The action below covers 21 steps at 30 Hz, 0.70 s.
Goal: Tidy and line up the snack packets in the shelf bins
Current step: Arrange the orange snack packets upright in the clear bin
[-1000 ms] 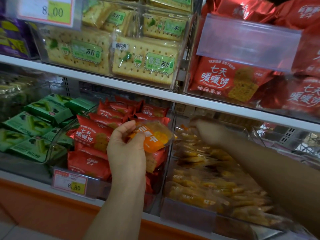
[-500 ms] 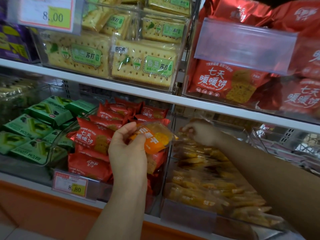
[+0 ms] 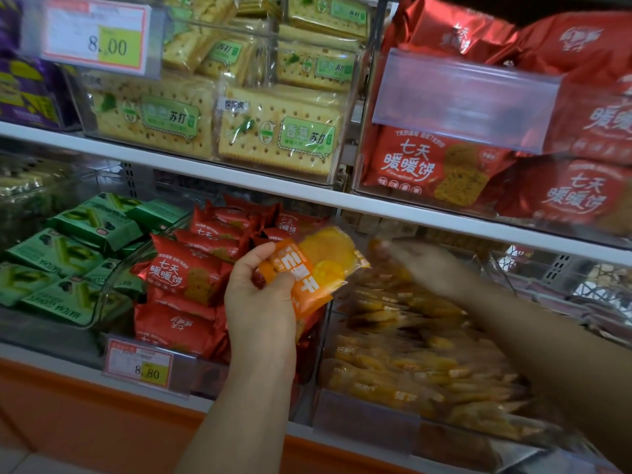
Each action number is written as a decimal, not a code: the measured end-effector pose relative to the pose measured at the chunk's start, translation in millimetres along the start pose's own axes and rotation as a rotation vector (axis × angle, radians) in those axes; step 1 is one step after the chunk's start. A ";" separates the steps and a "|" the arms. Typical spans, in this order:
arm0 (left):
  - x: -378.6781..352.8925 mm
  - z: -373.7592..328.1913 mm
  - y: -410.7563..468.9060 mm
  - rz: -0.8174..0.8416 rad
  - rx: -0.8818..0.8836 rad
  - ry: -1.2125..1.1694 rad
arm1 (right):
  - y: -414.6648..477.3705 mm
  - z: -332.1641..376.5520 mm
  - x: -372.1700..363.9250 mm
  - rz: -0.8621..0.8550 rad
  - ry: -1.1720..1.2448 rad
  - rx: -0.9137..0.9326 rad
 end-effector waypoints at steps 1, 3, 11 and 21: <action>-3.5 0.4 0.0 0.028 0.004 0.024 | -12.7 4.8 -0.6 -0.028 0.365 -0.074; -16.2 4.1 -2.6 0.124 0.023 0.042 | -35.7 21.6 -13.2 0.082 0.793 -0.114; -58.5 -4.3 -23.7 0.340 -0.378 0.739 | -80.3 25.3 46.9 -0.270 0.272 0.233; -70.8 58.3 -55.8 0.618 -0.444 1.802 | -119.5 51.9 61.6 -0.136 -0.180 0.444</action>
Point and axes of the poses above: each hand's wrist, its own y-axis towards the middle knuckle, its own x-axis out of the back of the hand, z = x × y, the point moved 9 cm from there along y, towards the middle knuckle, and after that the axes turned 9 degrees about x, right-handed, at the moved point
